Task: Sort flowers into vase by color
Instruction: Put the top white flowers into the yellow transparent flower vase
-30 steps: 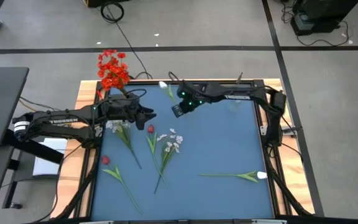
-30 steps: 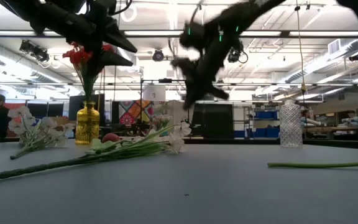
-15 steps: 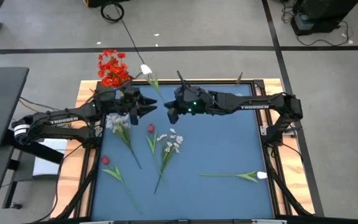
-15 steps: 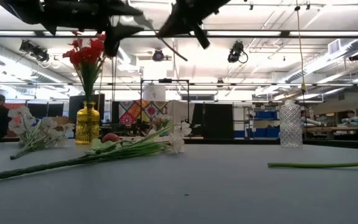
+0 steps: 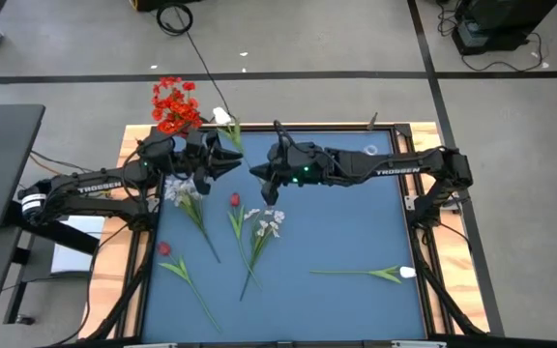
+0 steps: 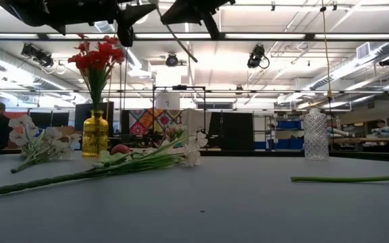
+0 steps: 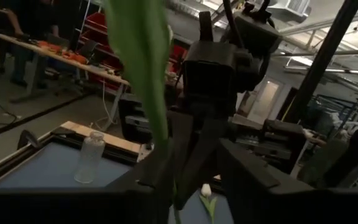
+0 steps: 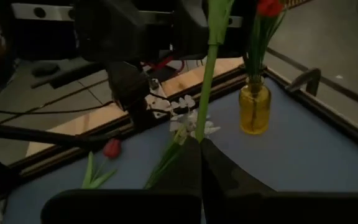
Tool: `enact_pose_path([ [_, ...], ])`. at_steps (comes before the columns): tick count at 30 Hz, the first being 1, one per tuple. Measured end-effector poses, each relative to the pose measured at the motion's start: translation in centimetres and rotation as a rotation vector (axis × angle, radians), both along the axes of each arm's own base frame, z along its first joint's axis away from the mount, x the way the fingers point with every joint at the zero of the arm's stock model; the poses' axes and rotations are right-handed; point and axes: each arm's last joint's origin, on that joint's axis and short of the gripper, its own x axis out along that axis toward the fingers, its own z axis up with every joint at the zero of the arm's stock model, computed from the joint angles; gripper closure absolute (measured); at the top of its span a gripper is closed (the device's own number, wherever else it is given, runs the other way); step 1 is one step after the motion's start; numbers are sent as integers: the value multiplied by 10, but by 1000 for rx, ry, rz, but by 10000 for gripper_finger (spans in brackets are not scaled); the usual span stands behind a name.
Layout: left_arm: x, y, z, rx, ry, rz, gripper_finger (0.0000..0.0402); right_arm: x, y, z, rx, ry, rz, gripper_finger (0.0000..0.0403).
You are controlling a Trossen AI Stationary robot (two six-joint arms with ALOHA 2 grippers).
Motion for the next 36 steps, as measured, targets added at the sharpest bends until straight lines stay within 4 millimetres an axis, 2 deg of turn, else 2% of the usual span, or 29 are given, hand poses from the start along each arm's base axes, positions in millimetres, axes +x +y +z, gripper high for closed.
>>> enact_pose_path([
  [8,0,-1,0,8,6,-46,392,5,2,-8,-12,25,69,402],
  [14,0,-1,-1,5,14,-47,397,11,4,-18,-2,53,85,402],
  [36,0,-1,-2,-2,20,-43,401,10,6,-18,-23,54,53,392],
])
